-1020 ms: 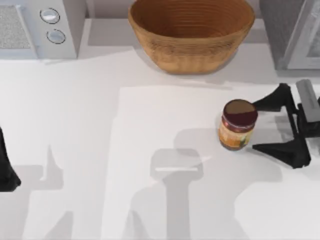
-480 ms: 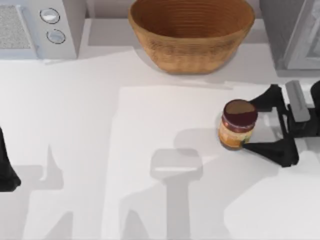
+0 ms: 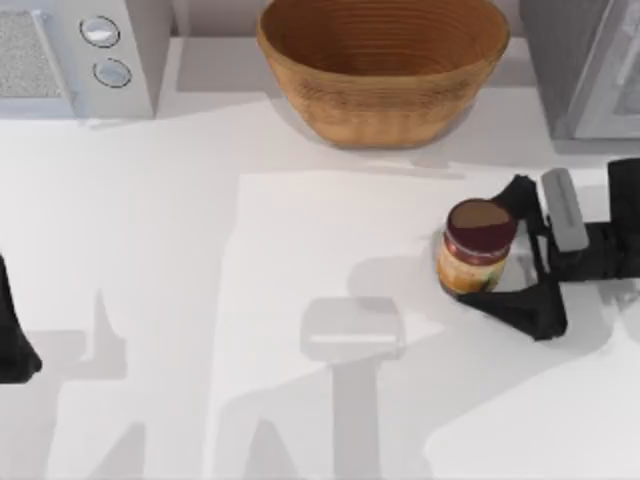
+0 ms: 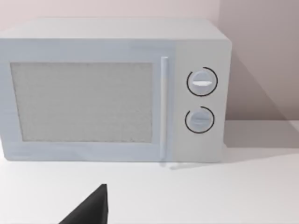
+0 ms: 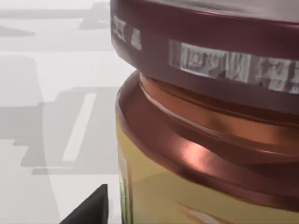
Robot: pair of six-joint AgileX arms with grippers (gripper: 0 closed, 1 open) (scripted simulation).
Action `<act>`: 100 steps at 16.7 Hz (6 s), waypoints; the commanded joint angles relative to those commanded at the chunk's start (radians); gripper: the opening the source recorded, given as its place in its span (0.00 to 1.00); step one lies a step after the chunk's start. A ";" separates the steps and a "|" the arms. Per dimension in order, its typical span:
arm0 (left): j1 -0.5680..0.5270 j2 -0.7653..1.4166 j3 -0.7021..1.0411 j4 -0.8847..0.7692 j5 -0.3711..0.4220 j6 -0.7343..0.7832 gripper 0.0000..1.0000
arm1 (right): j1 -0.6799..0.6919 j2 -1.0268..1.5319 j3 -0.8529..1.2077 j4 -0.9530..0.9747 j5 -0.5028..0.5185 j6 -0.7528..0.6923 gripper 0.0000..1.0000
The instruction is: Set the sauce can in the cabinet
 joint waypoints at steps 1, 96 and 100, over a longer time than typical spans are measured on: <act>0.000 0.000 0.000 0.000 0.000 0.000 1.00 | 0.008 -0.006 -0.020 0.072 0.005 0.060 1.00; 0.000 0.000 0.000 0.000 0.000 0.000 1.00 | 0.005 -2.024 -0.760 -0.563 1.498 0.927 0.00; 0.000 0.000 0.000 0.000 0.000 0.000 1.00 | 0.038 -1.756 -0.357 -0.625 1.532 0.931 0.00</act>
